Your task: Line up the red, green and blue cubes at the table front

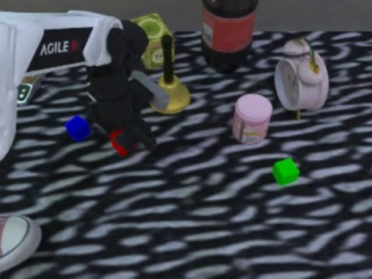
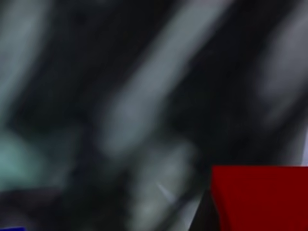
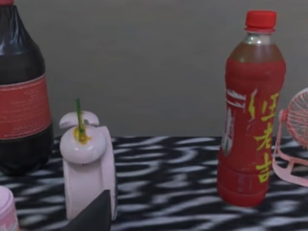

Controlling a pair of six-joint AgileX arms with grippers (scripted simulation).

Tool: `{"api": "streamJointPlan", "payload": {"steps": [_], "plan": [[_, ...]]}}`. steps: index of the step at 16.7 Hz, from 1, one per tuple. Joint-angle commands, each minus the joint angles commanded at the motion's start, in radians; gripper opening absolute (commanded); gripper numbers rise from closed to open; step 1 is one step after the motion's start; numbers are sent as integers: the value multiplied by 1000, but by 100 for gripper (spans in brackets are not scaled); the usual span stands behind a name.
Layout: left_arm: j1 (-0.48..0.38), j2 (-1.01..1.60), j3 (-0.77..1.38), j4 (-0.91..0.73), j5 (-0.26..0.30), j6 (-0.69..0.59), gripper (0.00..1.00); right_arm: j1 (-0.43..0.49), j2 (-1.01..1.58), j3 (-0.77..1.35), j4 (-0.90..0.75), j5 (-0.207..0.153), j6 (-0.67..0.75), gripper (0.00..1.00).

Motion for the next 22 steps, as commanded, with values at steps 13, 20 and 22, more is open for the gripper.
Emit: {"api": "streamJointPlan", "payload": {"steps": [13, 20, 22], "plan": [[-40, -126, 14, -134, -1, 46, 0, 0, 0, 0, 0, 0, 0, 100], [-259, -422, -392, -58, 2, 260, 0, 0, 0, 0, 0, 0, 0, 100], [-316, -497, -479, -38, 3, 315, 0, 0, 0, 0, 0, 0, 0, 100]]}}
